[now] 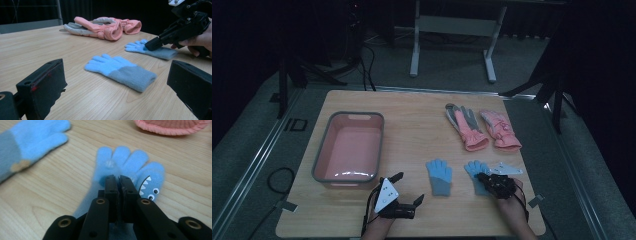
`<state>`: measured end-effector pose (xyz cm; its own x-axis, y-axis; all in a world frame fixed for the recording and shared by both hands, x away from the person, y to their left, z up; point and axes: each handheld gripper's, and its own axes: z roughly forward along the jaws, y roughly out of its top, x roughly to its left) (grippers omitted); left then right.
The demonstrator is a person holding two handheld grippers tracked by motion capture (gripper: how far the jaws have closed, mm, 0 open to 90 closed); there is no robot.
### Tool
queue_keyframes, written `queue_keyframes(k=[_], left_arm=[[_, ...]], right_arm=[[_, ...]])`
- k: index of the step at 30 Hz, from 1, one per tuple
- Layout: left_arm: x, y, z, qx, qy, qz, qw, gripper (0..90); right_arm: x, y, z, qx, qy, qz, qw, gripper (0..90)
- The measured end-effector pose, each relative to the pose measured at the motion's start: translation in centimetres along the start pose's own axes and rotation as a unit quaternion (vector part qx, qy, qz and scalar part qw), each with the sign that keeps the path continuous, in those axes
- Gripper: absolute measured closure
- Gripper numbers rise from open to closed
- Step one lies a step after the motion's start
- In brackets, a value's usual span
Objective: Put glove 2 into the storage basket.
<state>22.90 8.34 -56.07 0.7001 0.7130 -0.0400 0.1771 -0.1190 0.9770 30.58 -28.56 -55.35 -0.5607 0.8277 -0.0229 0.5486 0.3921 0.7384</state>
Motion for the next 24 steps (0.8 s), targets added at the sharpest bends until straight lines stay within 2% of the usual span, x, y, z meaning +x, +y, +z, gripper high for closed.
queue_keyframes(k=[2,3,4,6,11,14,16,21,24], left_arm=[[0.0,0.0,0.0,0.0,0.0,0.0,1.0,1.9],[0.0,0.0,0.0,0.0,0.001,0.0,1.0,1.9],[0.0,0.0,0.0,-0.001,0.001,0.0,1.0,1.9],[0.0,0.0,0.0,-0.001,0.003,-0.001,1.0,1.9],[0.0,0.0,0.0,-0.002,0.005,-0.003,1.0,1.9],[0.0,0.0,0.0,-0.002,0.008,-0.001,1.0,1.9],[0.0,0.0,0.0,-0.003,0.008,-0.001,1.0,2.0],[-0.1,0.0,-0.1,-0.004,0.008,0.001,1.0,1.9],[-0.1,0.0,-0.1,-0.004,0.007,0.002,1.0,1.9]], right_arm=[[0.1,0.1,0.0,0.002,-0.005,0.004,1.0,86.3],[0.1,0.3,-0.1,0.005,-0.007,0.019,0.9998,86.6],[0.3,1.0,-0.7,0.001,-0.023,0.039,0.999,86.9],[0.6,1.9,-1.4,-0.007,-0.029,0.049,0.9983,86.9],[2.7,4.5,-3.2,-0.03,-0.047,0.039,0.9976,86.9],[4.1,6.2,-3.9,-0.047,-0.054,0.05,0.9962,86.9],[5.1,7.2,-4.2,-0.06,-0.046,0.068,0.9948,86.9],[8.2,8.9,-3.7,-0.069,-0.034,0.086,0.9933,86.9],[10.0,9.3,-3.0,-0.067,-0.031,0.078,0.9943,86.9]])
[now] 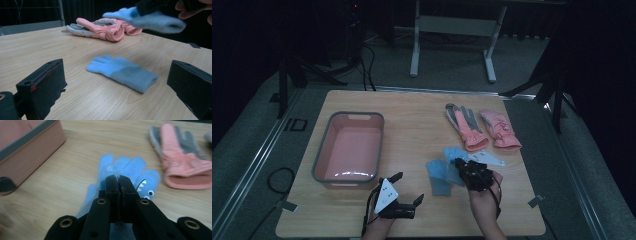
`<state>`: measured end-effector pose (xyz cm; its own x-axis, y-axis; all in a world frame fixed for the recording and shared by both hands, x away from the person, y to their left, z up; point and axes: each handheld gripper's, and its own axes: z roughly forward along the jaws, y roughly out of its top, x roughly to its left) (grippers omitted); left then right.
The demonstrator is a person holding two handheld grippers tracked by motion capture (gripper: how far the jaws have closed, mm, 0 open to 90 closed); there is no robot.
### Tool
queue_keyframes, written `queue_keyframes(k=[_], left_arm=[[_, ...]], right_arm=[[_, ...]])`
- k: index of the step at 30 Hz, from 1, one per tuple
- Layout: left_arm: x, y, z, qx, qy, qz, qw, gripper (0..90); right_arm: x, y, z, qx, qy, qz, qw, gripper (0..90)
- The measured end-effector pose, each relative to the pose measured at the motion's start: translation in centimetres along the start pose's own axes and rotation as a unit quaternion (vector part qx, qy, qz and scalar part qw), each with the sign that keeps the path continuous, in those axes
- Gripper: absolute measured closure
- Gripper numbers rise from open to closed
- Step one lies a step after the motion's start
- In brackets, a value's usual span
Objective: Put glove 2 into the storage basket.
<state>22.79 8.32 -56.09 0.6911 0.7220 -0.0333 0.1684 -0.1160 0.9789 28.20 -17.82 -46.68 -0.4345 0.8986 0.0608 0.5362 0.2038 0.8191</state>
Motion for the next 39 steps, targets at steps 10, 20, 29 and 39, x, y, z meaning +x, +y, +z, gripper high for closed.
queue_keyframes(k=[10,20,29,39], left_arm=[[0.0,0.0,0.1,0.005,-0.002,0.001,1.0,1.9],[0.0,0.0,0.1,0.005,-0.002,0.002,1.0,1.9],[0.0,0.0,0.1,0.005,-0.003,0.002,1.0,1.9],[0.0,0.0,0.1,0.005,-0.003,0.003,1.0,1.9]], right_arm=[[2.1,-1.2,2.8,0.037,0.029,-0.005,0.9989,86.8],[2.4,-2.3,4.7,0.065,0.031,-0.013,0.9973,86.6],[2.2,-3.0,5.7,0.086,0.037,-0.03,0.9952,86.4],[2.0,-3.7,6.6,0.102,0.046,-0.035,0.9931,83.4]])
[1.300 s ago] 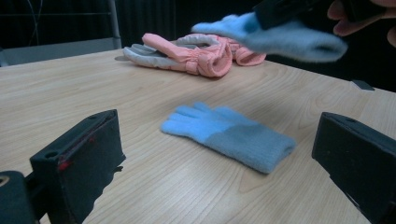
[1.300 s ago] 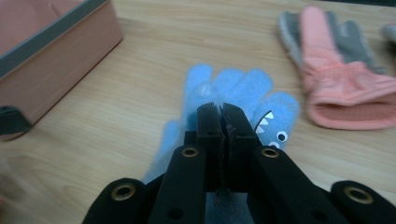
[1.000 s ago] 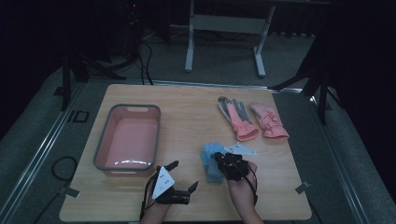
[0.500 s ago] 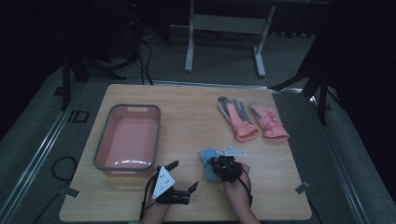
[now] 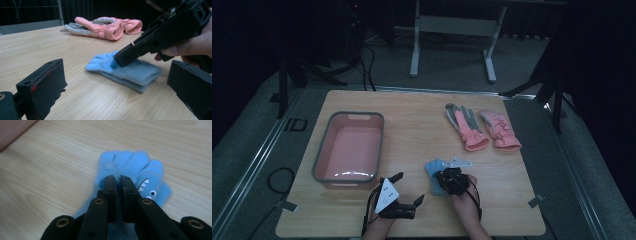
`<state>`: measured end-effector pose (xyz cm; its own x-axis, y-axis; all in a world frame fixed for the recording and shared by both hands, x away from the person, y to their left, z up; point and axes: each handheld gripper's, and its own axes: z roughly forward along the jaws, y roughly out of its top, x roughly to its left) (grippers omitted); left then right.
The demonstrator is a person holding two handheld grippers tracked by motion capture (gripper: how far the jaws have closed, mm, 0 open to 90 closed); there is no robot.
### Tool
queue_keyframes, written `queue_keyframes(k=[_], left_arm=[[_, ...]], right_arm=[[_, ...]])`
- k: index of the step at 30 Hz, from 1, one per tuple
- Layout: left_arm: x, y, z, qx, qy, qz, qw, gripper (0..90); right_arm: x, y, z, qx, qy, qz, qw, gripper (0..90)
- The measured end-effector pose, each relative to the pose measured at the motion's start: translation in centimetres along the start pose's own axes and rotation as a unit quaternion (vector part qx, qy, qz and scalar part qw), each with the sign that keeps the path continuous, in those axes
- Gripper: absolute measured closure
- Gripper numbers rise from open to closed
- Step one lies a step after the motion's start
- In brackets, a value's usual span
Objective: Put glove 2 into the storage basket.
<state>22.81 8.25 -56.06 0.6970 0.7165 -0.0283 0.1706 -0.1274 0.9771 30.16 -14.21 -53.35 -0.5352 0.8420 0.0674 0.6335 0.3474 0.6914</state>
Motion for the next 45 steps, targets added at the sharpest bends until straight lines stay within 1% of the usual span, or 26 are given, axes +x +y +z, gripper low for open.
queue_keyframes(k=[2,6,8,11,12,13,14,17,18,20,21,23,24,25,26,28,30,33,34,35,36,37,38,40,43,45], left_arm=[[0.0,0.0,0.0,0.0,-0.001,0.0,1.0,1.9],[0.0,0.0,0.0,0.003,-0.001,0.0,1.0,1.9],[0.1,0.1,0.2,0.023,-0.006,-0.007,0.9997,1.9],[0.2,0.2,0.4,0.037,-0.014,-0.011,0.9992,1.9],[0.0,0.3,0.4,0.045,-0.005,0.007,0.999,1.9],[-0.1,0.3,0.5,0.048,-0.009,0.012,0.9987,2.0],[-0.1,0.4,0.5,0.051,-0.011,0.015,0.9985,2.0],[-0.3,1.0,1.0,0.09,-0.044,0.01,0.9949,4.3],[-0.4,1.1,1.1,0.094,-0.058,0.012,0.9938,5.1],[-0.6,1.4,1.3,0.094,-0.079,0.014,0.9923,5.4],[-0.6,1.5,1.5,0.098,-0.091,0.014,0.9909,5.6],[-0.7,1.7,2.0,0.112,-0.108,0.013,0.9877,5.9],[-0.9,1.7,2.3,0.12,-0.108,0.018,0.9866,6.8],[-1.0,1.8,2.5,0.125,-0.106,0.028,0.986,9.4],[-1.2,1.9,2.8,0.129,-0.113,0.041,0.9844,14.7],[-1.5,2.1,3.4,0.135,-0.125,0.065,0.9808,13.3],[-1.8,2.4,4.2,0.147,-0.126,0.093,0.9765,13.6],[-2.3,2.7,5.4,0.159,-0.132,0.124,0.9706,15.4],[-2.4,2.8,5.7,0.16,-0.135,0.139,0.9678,18.6],[-2.4,2.8,5.7,0.16,-0.135,0.139,0.9678,23.1],[-2.6,2.9,6.4,0.162,-0.14,0.16,0.9636,23.1],[-2.6,3.0,6.7,0.166,-0.145,0.162,0.9619,29.3],[-2.6,3.1,6.9,0.17,-0.143,0.17,0.9601,32.1],[-2.6,3.0,7.3,0.173,-0.143,0.18,0.9578,33.5],[-2.8,2.8,7.7,0.18,-0.137,0.205,0.9522,35.6],[-2.9,2.7,7.9,0.185,-0.137,0.216,0.9487,38.6]], right_arm=[[-0.3,-0.2,0.2,0.004,0.004,0.001,1.0,81.7],[-0.6,-0.2,0.1,0.004,0.009,0.001,1.0,71.8],[-1.0,-0.1,-0.5,-0.004,0.018,0.003,0.9998,58.9],[-1.5,0.1,-1.1,-0.016,0.021,0.005,0.9996,53.4],[-1.8,0.2,-1.4,-0.022,0.027,0.007,0.9994,47.5],[-2.6,0.5,-1.8,-0.026,0.044,0.014,0.9986,36.6],[-3.0,0.5,-2.0,-0.026,0.058,0.015,0.9979,31.2],[-4.4,0.6,-2.5,-0.04,0.095,0.025,0.9943,20.9],[-4.8,0.6,-2.6,-0.045,0.101,0.025,0.9936,16.8],[-5.7,0.6,-2.7,-0.052,0.108,0.013,0.9927,16.5],[-6.2,0.7,-2.7,-0.055,0.122,0.001,0.9909,16.7],[-7.1,0.8,-3.0,-0.064,0.152,-0.001,0.9862,17.0],[-7.5,0.8,-3.2,-0.069,0.163,-0.003,0.9842,16.8],[-7.8,0.8,-3.3,-0.078,0.163,-0.008,0.9836,16.5],[-8.1,0.9,-3.5,-0.082,0.166,-0.011,0.9827,16.0],[-8.5,1.0,-3.6,-0.081,0.177,-0.007,0.9809,15.1],[-8.6,1.1,-3.6,-0.073,0.181,-0.004,0.9807,13.8],[-8.3,1.4,-3.3,-0.065,0.185,-0.008,0.9805,11.9],[-8.2,1.5,-3.1,-0.063,0.193,-0.005,0.9793,11.6],[-8.2,1.5,-3.1,-0.063,0.193,-0.005,0.9793,11.6],[-8.1,1.7,-2.7,-0.058,0.199,-0.004,0.9783,11.9],[-7.8,2.1,-1.9,-0.041,0.189,-0.004,0.9812,15.7],[-7.7,2.4,-1.5,-0.036,0.189,-0.006,0.9813,19.8],[-7.5,2.7,-0.7,-0.025,0.173,-0.002,0.9845,29.4],[-7.1,2.8,0.6,-0.014,0.151,-0.005,0.9884,35.2],[-6.7,2.4,1.4,-0.004,0.122,-0.011,0.9924,35.3]])
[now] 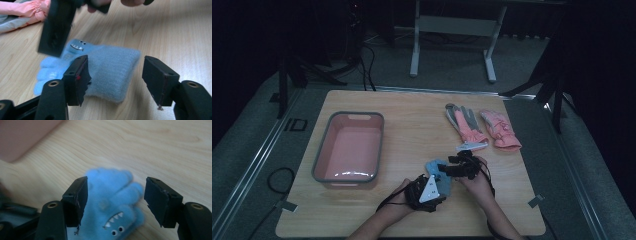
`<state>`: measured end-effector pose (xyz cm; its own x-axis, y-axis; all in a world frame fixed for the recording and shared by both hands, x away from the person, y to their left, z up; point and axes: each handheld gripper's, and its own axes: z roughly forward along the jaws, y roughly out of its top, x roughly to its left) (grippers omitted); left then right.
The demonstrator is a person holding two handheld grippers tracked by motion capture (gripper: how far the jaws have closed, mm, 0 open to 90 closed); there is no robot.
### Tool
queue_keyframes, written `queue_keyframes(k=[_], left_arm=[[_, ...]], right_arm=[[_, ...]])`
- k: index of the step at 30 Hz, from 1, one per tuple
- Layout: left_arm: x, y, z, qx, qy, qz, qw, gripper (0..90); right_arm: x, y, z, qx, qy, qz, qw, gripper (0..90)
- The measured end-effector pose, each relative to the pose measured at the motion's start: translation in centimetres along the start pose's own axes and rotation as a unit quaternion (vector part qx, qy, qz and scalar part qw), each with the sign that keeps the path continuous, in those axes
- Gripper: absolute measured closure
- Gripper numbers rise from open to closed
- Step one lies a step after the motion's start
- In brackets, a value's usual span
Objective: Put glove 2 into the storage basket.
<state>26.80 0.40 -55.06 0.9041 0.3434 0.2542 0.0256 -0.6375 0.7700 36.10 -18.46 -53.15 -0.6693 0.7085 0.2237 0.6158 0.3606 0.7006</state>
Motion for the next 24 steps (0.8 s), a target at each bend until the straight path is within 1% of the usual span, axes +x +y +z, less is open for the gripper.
queue_keyframes(k=[1,3,5,6,8,10,11,12,13,14,15,16,17,19,20,21,22,24], left_arm=[[0.0,0.0,0.2,0.005,-0.001,0.002,1.0,38.6],[-0.1,0.1,0.6,0.016,-0.002,0.01,0.9998,38.7],[-0.2,0.1,1.0,0.027,-0.004,0.016,0.9995,40.1],[-0.2,0.0,1.1,0.029,-0.005,0.019,0.9994,40.1],[-0.3,0.0,1.2,0.033,-0.005,0.024,0.9991,42.4],[-0.2,0.0,1.1,0.037,-0.005,0.026,0.999,45.4],[-0.2,0.0,1.1,0.039,-0.005,0.029,0.9988,49.7],[-0.2,-0.1,1.1,0.039,-0.004,0.03,0.9988,51.8],[-0.2,-0.1,1.0,0.04,-0.003,0.03,0.9987,54.4],[-0.2,-0.1,1.0,0.04,-0.003,0.029,0.9988,56.3],[-0.2,-0.1,1.1,0.038,-0.004,0.029,0.9989,57.5],[-0.2,-0.1,1.1,0.039,-0.003,0.029,0.9988,59.3],[-0.2,-0.1,1.1,0.04,-0.004,0.026,0.9989,62.2],[-0.1,0.0,1.1,0.041,-0.006,0.024,0.9989,66.8],[-0.1,0.0,1.1,0.041,-0.006,0.024,0.9989,69.7],[0.3,0.3,1.0,0.045,-0.015,0.006,0.9989,69.7],[0.4,0.4,0.9,0.047,-0.02,0.004,0.9987,73.7],[0.9,0.6,0.8,0.052,-0.034,-0.018,0.9979,75.8]], right_arm=[[0.0,-0.3,0.4,0.005,-0.004,-0.003,1.0,35.2],[0.1,-0.8,0.9,0.012,-0.01,-0.002,0.9999,35.3],[0.1,-1.2,1.2,0.014,-0.008,0.0,0.9999,35.3],[0.3,-1.3,1.3,0.016,-0.009,-0.003,0.9998,36.2],[0.6,-1.6,1.4,0.015,-0.017,-0.019,0.9996,37.5],[1.0,-1.8,1.4,0.013,-0.023,-0.031,0.9992,42.4],[1.1,-1.8,1.4,0.014,-0.023,-0.035,0.999,43.9],[1.2,-1.9,1.4,0.015,-0.024,-0.044,0.9986,46.7],[1.3,-1.9,1.4,0.017,-0.021,-0.048,0.9985,52.9],[1.3,-1.9,1.3,0.02,-0.013,-0.046,0.9987,57.7],[1.4,-2.0,1.3,0.019,-0.011,-0.046,0.9987,61.2],[1.5,-2.0,1.3,0.022,-0.005,-0.048,0.9986,68.0],[1.5,-2.0,1.3,0.024,0.005,-0.044,0.9987,71.6],[1.4,-2.0,1.3,0.025,0.017,-0.034,0.999,75.5],[1.4,-2.0,1.3,0.025,0.017,-0.034,0.999,75.5],[1.3,-2.0,1.3,0.027,0.023,-0.03,0.9989,76.3],[1.0,-1.9,1.4,0.029,0.031,-0.018,0.9989,77.5],[0.8,-1.9,1.3,0.027,0.038,-0.006,0.9989,78.8]])
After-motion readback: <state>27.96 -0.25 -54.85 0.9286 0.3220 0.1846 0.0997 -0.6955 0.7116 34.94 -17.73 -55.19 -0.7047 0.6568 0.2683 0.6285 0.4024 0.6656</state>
